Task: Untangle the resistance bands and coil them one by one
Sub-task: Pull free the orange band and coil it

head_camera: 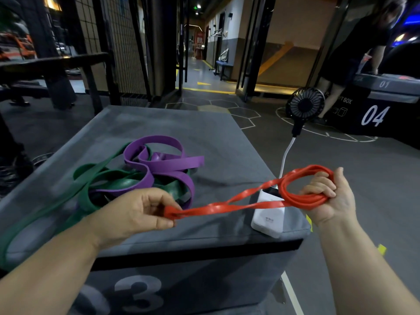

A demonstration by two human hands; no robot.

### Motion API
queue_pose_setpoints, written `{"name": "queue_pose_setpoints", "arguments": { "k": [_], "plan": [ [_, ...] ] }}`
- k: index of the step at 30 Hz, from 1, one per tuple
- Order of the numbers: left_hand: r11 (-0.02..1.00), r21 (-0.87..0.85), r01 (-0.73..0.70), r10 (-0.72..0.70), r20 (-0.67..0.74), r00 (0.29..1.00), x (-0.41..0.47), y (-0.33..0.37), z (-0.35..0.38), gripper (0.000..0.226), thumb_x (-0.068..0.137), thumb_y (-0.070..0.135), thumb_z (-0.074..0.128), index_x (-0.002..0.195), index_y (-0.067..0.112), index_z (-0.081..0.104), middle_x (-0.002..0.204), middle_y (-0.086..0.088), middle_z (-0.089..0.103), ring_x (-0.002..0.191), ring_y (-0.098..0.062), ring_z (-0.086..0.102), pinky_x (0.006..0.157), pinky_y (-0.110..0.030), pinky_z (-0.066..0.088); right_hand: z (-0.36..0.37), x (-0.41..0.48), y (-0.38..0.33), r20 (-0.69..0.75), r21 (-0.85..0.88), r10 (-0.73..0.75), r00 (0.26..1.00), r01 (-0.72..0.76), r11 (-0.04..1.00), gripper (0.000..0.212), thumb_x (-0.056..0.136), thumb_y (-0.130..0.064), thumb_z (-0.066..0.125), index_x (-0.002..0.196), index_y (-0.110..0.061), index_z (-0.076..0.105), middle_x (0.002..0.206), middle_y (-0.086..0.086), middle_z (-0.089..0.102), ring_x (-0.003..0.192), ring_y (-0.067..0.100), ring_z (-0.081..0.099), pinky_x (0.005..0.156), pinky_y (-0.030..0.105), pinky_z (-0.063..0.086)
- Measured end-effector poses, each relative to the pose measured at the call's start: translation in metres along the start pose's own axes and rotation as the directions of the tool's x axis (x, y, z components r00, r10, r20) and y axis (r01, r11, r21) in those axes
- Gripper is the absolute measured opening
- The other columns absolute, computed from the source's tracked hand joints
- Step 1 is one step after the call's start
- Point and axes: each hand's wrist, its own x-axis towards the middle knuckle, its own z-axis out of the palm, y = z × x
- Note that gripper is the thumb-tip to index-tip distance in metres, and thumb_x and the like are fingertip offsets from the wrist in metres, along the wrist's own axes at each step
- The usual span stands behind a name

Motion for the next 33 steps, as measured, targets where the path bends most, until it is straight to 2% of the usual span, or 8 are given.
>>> {"name": "queue_pose_setpoints", "arguments": {
  "k": [5, 10, 14, 18, 20, 24, 28, 33],
  "plan": [
    [0.963, 0.265, 0.053, 0.037, -0.326, 0.945, 0.007, 0.001, -0.002, 0.035, 0.072, -0.004, 0.079, 0.075, 0.031, 0.074, 0.077, 0.003, 0.074, 0.072, -0.004, 0.069, 0.070, -0.010, 0.049, 0.000, -0.002, -0.001, 0.017, -0.052, 0.012, 1.000, -0.011, 0.999, 0.049, 0.092, -0.057, 0.051, 0.062, -0.018, 0.050, 0.037, -0.010, 0.032, 0.028, 0.007, 0.035, 0.036, 0.010, 0.028],
    [0.877, 0.477, 0.061, 0.304, -0.649, 0.698, 0.009, -0.001, 0.001, 0.037, 0.072, 0.012, 0.082, 0.065, 0.045, 0.068, 0.074, 0.025, 0.068, 0.069, 0.003, 0.063, 0.059, -0.007, 0.043, 0.006, -0.004, 0.005, 0.035, -0.128, 0.036, 0.999, -0.031, 0.991, 0.040, 0.084, -0.053, 0.059, 0.065, -0.018, 0.050, 0.038, -0.011, 0.031, 0.027, 0.007, 0.033, 0.035, 0.010, 0.026],
    [0.806, 0.581, 0.114, 0.430, -0.706, 0.562, 0.007, -0.001, -0.001, 0.024, 0.076, 0.005, 0.071, 0.076, 0.026, 0.059, 0.070, 0.007, 0.063, 0.065, -0.009, 0.058, 0.057, -0.022, 0.042, 0.008, -0.006, 0.008, 0.101, -0.171, 0.061, 0.993, -0.043, 0.984, 0.035, 0.070, -0.047, 0.069, 0.066, -0.017, 0.052, 0.038, -0.010, 0.033, 0.027, 0.005, 0.034, 0.035, 0.009, 0.028],
    [0.843, 0.500, 0.197, 0.250, -0.688, 0.681, 0.013, -0.005, -0.002, 0.016, 0.086, 0.001, 0.058, 0.085, 0.017, 0.056, 0.081, 0.003, 0.060, 0.070, -0.011, 0.054, 0.060, -0.022, 0.037, 0.012, -0.010, 0.013, 0.157, -0.205, 0.117, 0.981, -0.083, 0.975, 0.035, 0.064, -0.043, 0.076, 0.067, -0.016, 0.054, 0.039, -0.010, 0.033, 0.026, 0.004, 0.035, 0.033, 0.011, 0.031],
    [0.994, 0.087, 0.068, 0.003, -0.632, 0.775, 0.016, -0.005, 0.000, 0.024, 0.093, -0.004, 0.048, 0.084, 0.016, 0.059, 0.075, 0.004, 0.065, 0.070, -0.012, 0.059, 0.064, -0.019, 0.046, 0.013, -0.010, 0.014, 0.125, -0.225, 0.109, 0.986, -0.079, 0.971, 0.037, 0.080, -0.050, 0.065, 0.068, -0.017, 0.053, 0.038, -0.010, 0.032, 0.026, 0.004, 0.034, 0.033, 0.011, 0.031],
    [0.828, -0.559, -0.039, -0.159, -0.302, 0.940, 0.013, 0.000, 0.000, 0.007, 0.087, 0.000, 0.051, 0.087, 0.004, 0.057, 0.060, -0.004, 0.054, 0.062, -0.014, 0.059, 0.065, -0.026, 0.058, 0.013, -0.010, 0.014, 0.072, -0.235, 0.079, 0.994, -0.060, 0.970, 0.044, 0.088, -0.057, 0.050, 0.067, -0.018, 0.051, 0.038, -0.010, 0.031, 0.025, 0.005, 0.033, 0.033, 0.011, 0.030],
    [0.849, -0.526, 0.056, -0.147, -0.133, 0.980, 0.009, -0.006, -0.005, 0.037, 0.054, 0.033, 0.089, 0.077, 0.013, 0.069, 0.061, 0.001, 0.051, 0.060, -0.011, 0.056, 0.070, -0.029, 0.056, 0.016, -0.013, 0.016, 0.070, -0.332, 0.049, 0.996, -0.023, 0.943, 0.042, 0.085, -0.057, 0.050, 0.066, -0.019, 0.052, 0.038, -0.010, 0.028, 0.026, 0.005, 0.030, 0.034, 0.011, 0.028],
    [0.865, -0.493, 0.094, -0.321, -0.400, 0.858, 0.018, -0.009, 0.004, 0.021, 0.099, 0.014, 0.047, 0.078, 0.013, 0.052, 0.057, 0.003, 0.047, 0.053, -0.011, 0.050, 0.057, -0.026, 0.049, 0.022, -0.021, 0.023, 0.123, -0.402, 0.026, 0.992, 0.025, 0.915, 0.041, 0.086, -0.057, 0.048, 0.067, -0.021, 0.052, 0.038, -0.011, 0.026, 0.026, 0.004, 0.028, 0.036, 0.012, 0.030]
  ]
}}
